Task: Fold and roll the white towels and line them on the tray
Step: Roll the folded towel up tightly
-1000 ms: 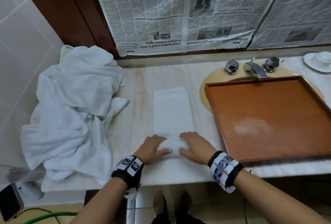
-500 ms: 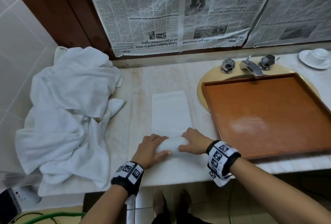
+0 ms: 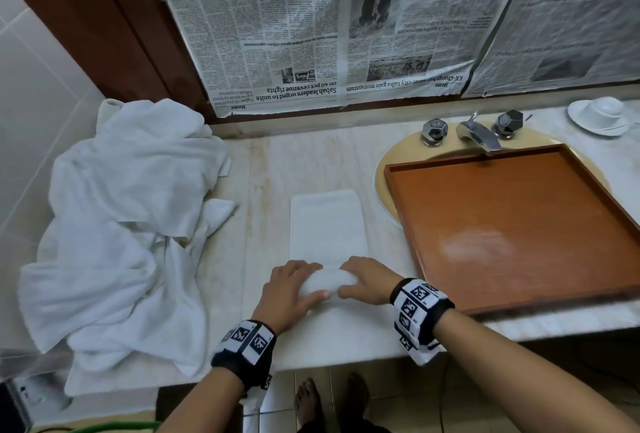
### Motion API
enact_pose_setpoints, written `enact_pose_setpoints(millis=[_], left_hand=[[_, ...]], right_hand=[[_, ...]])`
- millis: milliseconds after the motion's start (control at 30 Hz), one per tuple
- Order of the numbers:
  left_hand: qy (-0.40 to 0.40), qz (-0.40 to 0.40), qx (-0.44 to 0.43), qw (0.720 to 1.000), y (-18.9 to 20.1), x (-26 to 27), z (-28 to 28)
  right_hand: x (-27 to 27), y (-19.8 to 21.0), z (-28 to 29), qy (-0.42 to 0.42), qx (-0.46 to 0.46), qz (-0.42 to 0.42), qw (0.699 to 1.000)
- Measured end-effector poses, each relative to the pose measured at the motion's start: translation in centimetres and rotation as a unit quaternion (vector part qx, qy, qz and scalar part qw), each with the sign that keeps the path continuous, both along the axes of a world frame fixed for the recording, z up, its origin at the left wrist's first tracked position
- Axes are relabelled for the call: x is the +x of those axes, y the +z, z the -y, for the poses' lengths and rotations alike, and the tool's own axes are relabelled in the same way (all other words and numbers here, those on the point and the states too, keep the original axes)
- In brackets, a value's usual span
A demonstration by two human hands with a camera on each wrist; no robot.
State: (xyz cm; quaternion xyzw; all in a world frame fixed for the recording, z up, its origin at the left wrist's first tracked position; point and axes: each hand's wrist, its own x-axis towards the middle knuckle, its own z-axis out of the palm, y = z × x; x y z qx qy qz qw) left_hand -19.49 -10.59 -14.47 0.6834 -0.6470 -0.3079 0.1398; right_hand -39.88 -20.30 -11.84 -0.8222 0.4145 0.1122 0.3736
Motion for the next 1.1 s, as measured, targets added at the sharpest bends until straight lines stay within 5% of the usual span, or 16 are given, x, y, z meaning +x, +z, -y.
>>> enact_pose_setpoints(millis=[100,233,333,633,767,967,1100], left_hand=[[0.015,-0.039,0.020,0.999,-1.0,0.6,0.1],[0.007,-0.068,0.058,0.996,-0.8,0.8,1.1],[0.004,-0.079,0.080,0.994,-0.1,0.7,1.6],[-0.006,-0.003,0.001,1.000,0.3,-0.1,0.2],[-0.013,-0.046,0.015,0.999,-0.5,0.5,-0.1],[0.008,-0.103,0.050,0.993,0.5,0.6,1.2],[0.042,-0.081,0.066,0.994,-0.3,0.3,1.3]], right_hand=[[-0.4,0.1,-0.5,-0.006,0.014,0.026,1.000],[-1.8,-1.4,-3.3,0.019,-0.226,0.028,0.974],[-1.9,-2.6,-4.3,0.050,-0.302,0.007,0.952],[-0.3,-0.5,0.3,0.016,-0.036,-0.011,0.999],[-1.0,0.9,0.4,0.020,0.058,0.002,0.998],[-1.3,-0.2,-4.0,0.050,-0.219,-0.023,0.974],[-0.9,-0.7,-2.7,0.049,-0.157,-0.009,0.986]])
